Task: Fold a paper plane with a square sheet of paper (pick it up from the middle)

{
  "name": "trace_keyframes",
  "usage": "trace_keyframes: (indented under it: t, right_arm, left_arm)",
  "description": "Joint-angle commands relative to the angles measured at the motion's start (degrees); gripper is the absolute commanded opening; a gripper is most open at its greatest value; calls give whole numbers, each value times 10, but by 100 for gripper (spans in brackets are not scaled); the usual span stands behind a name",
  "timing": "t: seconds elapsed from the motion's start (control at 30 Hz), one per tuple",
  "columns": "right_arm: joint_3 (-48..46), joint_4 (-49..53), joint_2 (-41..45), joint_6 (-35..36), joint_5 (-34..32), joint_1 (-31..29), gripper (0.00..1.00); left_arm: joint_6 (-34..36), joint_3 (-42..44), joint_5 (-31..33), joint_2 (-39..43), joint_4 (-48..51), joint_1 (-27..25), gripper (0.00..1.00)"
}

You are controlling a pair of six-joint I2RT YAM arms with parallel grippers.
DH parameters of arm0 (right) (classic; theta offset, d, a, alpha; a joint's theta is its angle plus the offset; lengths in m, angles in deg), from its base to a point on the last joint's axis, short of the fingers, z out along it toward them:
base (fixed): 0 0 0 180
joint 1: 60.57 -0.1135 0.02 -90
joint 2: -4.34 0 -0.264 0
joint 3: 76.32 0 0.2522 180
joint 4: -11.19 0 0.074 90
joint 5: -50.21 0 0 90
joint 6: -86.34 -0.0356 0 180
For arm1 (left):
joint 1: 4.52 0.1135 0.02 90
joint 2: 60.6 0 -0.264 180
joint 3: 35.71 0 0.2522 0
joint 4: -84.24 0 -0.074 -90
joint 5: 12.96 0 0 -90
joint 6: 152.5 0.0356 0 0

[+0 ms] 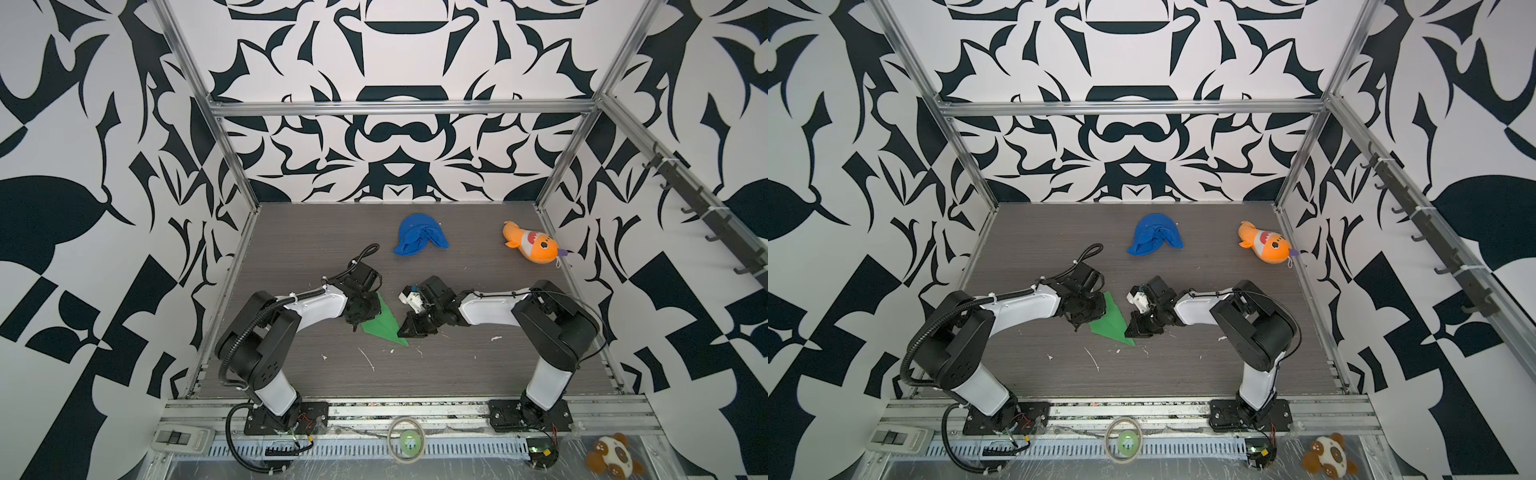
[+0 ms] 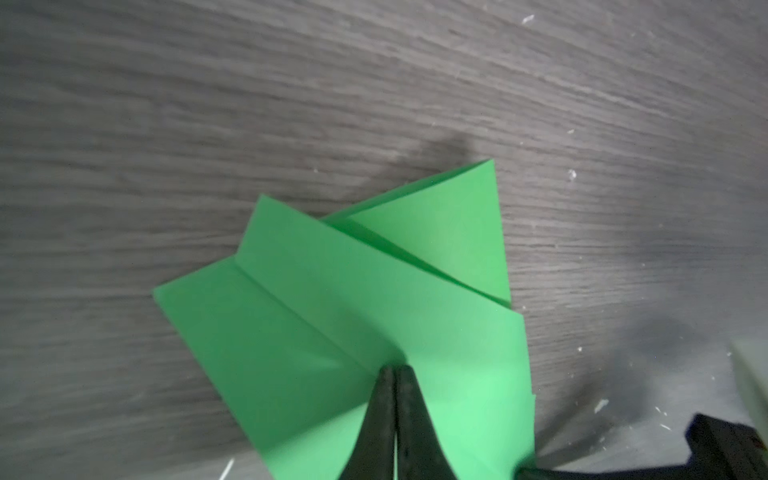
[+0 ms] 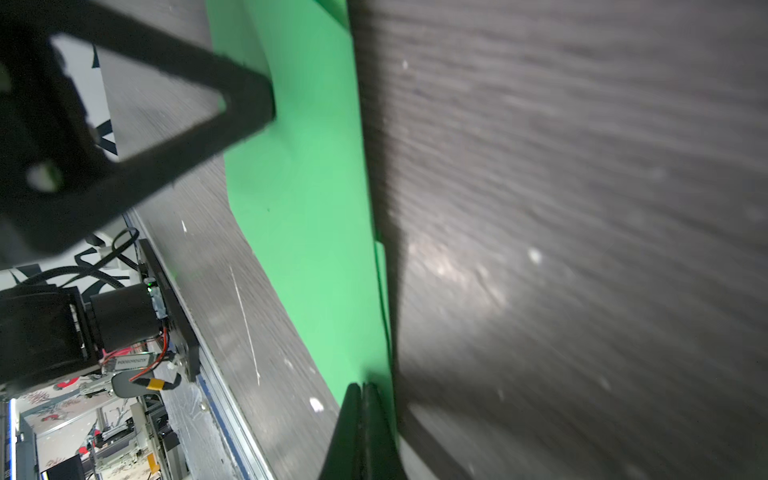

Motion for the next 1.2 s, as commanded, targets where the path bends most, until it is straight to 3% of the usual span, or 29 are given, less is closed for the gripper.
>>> trace_keyframes:
  t: [0.0,0.17,0.57,1.17]
  right_arm:
    - [7,-5,34,-3,0,-2,0]
    - [37,-49,2,-32,27,-4,0]
    - [107,-39,-90,-53,5,-8,0]
    - [-43,15,23,-34,-27,-6,0]
  left_arm:
    - [-5,-10,22,-28,28,-8,6]
    - [-1,-26,46,-38,63,-14,5]
    - [-15,-32,64,-45,90,-15,5]
    - [-26,-46,93,-58,130,-15,4]
